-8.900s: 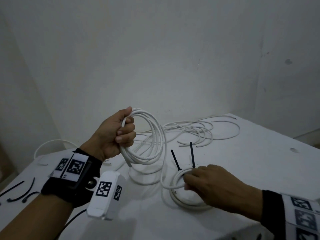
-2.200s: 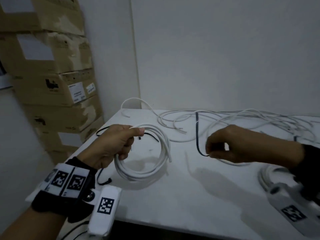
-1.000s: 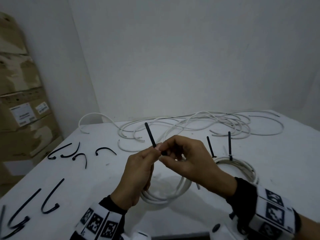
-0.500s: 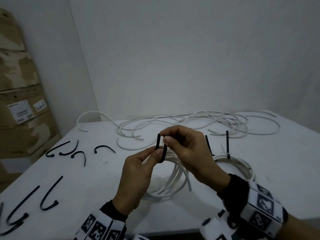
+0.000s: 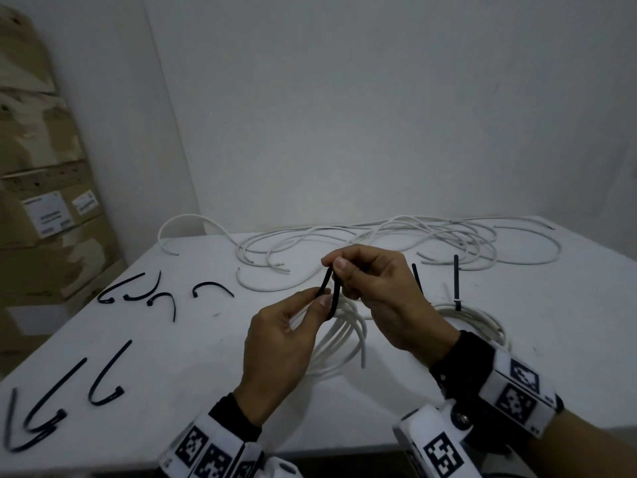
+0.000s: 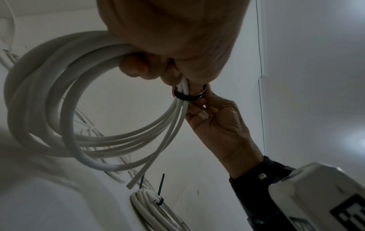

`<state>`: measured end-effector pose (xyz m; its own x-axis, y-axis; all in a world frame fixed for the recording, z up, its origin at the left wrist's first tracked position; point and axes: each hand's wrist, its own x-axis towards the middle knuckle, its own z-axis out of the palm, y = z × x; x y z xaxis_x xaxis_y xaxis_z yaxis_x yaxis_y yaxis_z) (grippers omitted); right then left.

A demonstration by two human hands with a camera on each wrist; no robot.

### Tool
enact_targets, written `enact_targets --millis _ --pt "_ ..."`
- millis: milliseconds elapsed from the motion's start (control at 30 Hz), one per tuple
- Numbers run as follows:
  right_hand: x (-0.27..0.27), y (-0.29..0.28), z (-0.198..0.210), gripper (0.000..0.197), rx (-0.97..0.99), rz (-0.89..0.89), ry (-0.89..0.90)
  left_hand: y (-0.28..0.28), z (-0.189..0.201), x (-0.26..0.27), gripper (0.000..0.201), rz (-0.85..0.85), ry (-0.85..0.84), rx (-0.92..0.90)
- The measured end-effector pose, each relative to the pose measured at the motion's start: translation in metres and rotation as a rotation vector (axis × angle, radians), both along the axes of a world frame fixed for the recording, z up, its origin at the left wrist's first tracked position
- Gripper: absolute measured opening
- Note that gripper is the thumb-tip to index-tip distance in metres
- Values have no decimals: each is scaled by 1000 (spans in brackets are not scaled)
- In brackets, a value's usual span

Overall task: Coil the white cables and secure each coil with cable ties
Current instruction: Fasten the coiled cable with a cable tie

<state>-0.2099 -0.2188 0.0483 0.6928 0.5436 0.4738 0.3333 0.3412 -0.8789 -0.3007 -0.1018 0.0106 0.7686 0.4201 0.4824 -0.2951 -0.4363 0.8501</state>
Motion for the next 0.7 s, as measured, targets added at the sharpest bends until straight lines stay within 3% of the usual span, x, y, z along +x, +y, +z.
enact_targets --millis 200,367,700 --pt "9 -8 4 12 -130 97 148 1 -9 4 34 17 12 51" --pt "15 -16 10 14 -228 255 320 3 -12 6 35 53 17 48" --pt "18 -20 8 15 -275 256 350 5 -11 11 25 93 15 60"
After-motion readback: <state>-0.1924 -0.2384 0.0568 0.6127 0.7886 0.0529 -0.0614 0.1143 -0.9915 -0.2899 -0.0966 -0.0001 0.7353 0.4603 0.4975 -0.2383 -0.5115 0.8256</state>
